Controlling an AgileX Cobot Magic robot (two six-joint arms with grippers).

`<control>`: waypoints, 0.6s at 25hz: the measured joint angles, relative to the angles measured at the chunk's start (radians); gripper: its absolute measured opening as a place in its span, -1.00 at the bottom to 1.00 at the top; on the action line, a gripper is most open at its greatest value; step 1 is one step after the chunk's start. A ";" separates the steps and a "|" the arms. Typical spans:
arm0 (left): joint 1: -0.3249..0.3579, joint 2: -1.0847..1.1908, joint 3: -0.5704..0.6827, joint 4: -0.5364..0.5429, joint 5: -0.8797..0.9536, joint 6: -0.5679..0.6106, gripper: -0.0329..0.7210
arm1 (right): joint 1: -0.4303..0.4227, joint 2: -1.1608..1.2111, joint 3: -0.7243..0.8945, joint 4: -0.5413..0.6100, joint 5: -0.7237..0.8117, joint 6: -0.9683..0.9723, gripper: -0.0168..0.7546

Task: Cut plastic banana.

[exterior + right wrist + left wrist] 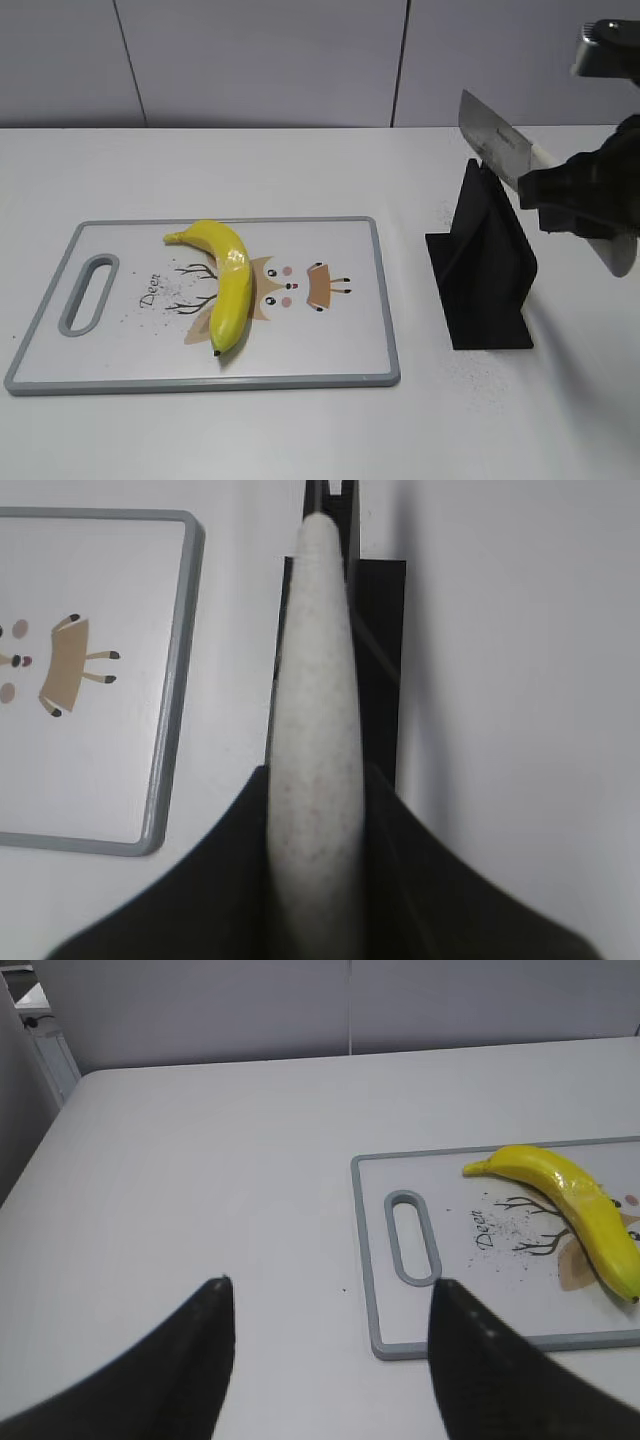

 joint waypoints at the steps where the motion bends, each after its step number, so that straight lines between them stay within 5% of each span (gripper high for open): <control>1: 0.000 -0.019 0.001 0.000 0.002 0.000 0.65 | 0.000 0.009 0.000 0.000 0.000 0.000 -0.53; 15: 0.000 -0.048 0.026 -0.005 0.112 0.000 0.65 | 0.000 0.064 0.000 -0.040 -0.056 0.075 -0.53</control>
